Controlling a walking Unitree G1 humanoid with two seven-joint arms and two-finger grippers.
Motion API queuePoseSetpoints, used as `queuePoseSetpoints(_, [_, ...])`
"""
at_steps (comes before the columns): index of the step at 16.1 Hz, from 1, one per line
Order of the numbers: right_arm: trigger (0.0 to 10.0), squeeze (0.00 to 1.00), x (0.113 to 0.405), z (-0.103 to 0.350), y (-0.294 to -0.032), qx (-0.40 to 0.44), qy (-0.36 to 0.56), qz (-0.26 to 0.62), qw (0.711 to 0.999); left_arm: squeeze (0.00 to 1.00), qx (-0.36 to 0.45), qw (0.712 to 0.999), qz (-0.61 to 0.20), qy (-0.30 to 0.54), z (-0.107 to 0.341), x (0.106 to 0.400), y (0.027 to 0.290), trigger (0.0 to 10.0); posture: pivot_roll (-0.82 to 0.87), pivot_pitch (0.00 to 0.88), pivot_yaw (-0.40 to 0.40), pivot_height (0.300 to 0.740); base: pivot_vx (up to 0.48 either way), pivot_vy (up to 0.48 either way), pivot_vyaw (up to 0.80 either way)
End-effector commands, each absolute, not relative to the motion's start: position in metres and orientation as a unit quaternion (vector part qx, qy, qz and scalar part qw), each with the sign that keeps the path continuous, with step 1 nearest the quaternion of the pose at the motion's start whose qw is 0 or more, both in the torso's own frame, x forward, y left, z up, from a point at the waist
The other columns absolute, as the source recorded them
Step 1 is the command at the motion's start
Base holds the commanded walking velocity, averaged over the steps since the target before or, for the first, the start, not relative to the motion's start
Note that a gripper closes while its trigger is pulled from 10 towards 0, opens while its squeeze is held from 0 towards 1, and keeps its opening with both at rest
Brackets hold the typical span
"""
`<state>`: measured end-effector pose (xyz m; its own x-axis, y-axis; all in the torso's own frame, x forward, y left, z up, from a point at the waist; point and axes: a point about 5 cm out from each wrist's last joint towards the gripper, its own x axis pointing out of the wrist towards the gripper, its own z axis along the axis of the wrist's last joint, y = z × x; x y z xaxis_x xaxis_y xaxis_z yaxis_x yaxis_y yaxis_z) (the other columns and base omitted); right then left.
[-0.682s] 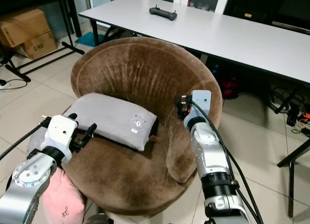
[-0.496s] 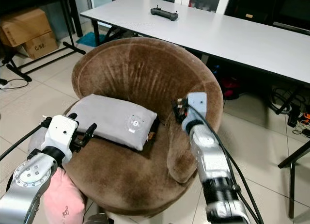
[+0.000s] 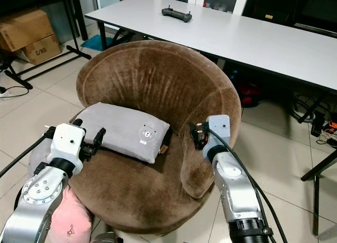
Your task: Move the pillow to the sofa from floor
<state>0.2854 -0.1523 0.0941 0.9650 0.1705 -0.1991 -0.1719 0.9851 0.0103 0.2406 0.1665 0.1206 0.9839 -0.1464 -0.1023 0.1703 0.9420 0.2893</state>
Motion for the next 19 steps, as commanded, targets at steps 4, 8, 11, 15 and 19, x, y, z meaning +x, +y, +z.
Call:
queuePoseSetpoints(4, [10.0, 0.00, 0.289, 0.103, -0.148, -0.011, 0.094, 0.096, 0.991, 0.00, 0.142, 0.986, -0.075, 0.045, 0.117, 0.240, 0.163, 10.0, 0.16, 0.000, -0.053, 0.740, 0.000, 0.000, 0.00])
queuePoseSetpoints(8, [10.0, 0.00, 0.289, 0.099, -0.151, 0.007, 0.111, 0.078, 0.991, 0.00, 0.132, 0.988, -0.067, 0.050, 0.115, 0.239, 0.166, 10.0, 0.16, 0.000, -0.062, 0.740, 0.000, 0.000, 0.00])
queuePoseSetpoints(11, [10.0, 0.00, 0.288, 0.097, -0.154, 0.005, 0.112, 0.060, 0.992, 0.00, 0.126, 0.988, -0.067, 0.051, 0.115, 0.239, 0.166, 10.0, 0.16, 0.000, -0.063, 0.740, 0.000, 0.000, 0.00])
queuePoseSetpoints(15, [10.0, 0.00, 0.285, 0.093, -0.158, 0.003, 0.121, 0.055, 0.991, 0.00, 0.123, 0.989, -0.067, 0.051, 0.114, 0.237, 0.167, 10.0, 0.15, 0.000, -0.065, 0.740, -0.076, 0.000, 0.00])
queuePoseSetpoints(19, [10.0, 0.00, 0.287, 0.093, -0.159, 0.002, 0.120, 0.052, 0.991, 0.00, 0.124, 0.989, -0.065, 0.052, 0.113, 0.236, 0.168, 10.0, 0.16, 0.000, -0.071, 0.740, -0.302, 0.000, 0.00])
